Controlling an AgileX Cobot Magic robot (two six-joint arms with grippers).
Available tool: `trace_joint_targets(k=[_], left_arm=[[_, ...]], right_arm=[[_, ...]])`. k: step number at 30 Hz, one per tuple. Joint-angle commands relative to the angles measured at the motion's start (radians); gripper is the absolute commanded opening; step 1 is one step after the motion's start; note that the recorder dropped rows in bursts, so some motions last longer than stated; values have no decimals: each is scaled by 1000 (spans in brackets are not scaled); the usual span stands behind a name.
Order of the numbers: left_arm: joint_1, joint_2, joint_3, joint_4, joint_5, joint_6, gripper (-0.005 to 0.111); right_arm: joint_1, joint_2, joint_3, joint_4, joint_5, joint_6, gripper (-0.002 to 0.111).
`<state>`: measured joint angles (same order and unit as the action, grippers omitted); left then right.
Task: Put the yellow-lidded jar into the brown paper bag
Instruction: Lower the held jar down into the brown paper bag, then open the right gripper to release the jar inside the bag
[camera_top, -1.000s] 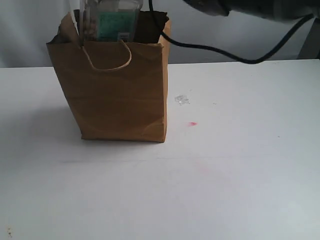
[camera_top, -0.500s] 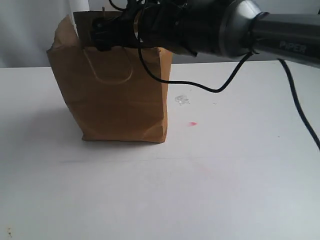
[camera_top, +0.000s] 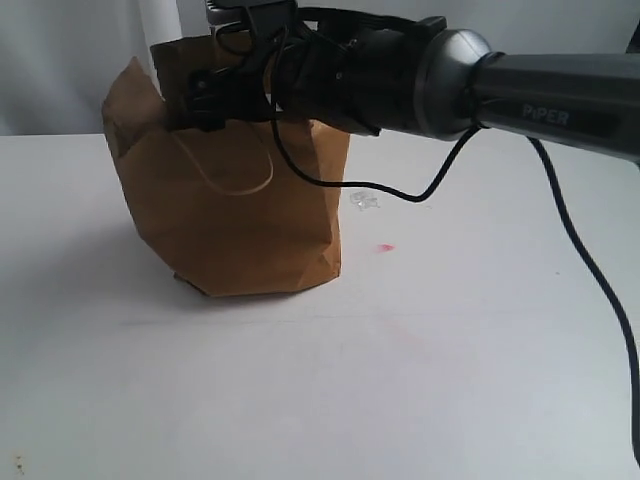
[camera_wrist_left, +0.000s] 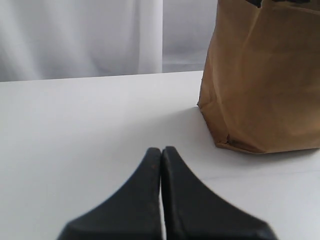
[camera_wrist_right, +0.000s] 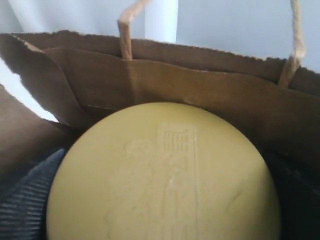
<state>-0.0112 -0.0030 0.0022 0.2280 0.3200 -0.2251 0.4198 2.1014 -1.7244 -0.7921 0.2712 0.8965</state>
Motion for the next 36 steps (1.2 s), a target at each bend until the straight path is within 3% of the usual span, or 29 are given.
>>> trace_joint_targets(k=[1, 5, 10, 13, 18, 21, 36], left_arm=[[-5, 3, -2, -4, -9, -4, 1], [-5, 3, -2, -4, -9, -4, 1], [-5, 3, -2, -4, -9, -4, 1], [-5, 3, -2, -4, -9, -4, 1], [-5, 3, -2, -4, -9, -4, 1], [-5, 3, -2, -4, -9, -4, 1], [-5, 3, -2, -4, -9, -4, 1]], right_arm=[[-3, 1, 1, 45, 47, -29, 0], [-3, -7, -35, 118, 127, -104, 0], [-3, 25, -359, 500, 456, -501, 0], [-3, 102, -527, 520, 615, -515, 0], [-26, 257, -688, 618, 728, -557, 0], [-62, 310, -715, 716, 753, -570, 0], [-73, 363, -715, 727, 758, -632, 0]])
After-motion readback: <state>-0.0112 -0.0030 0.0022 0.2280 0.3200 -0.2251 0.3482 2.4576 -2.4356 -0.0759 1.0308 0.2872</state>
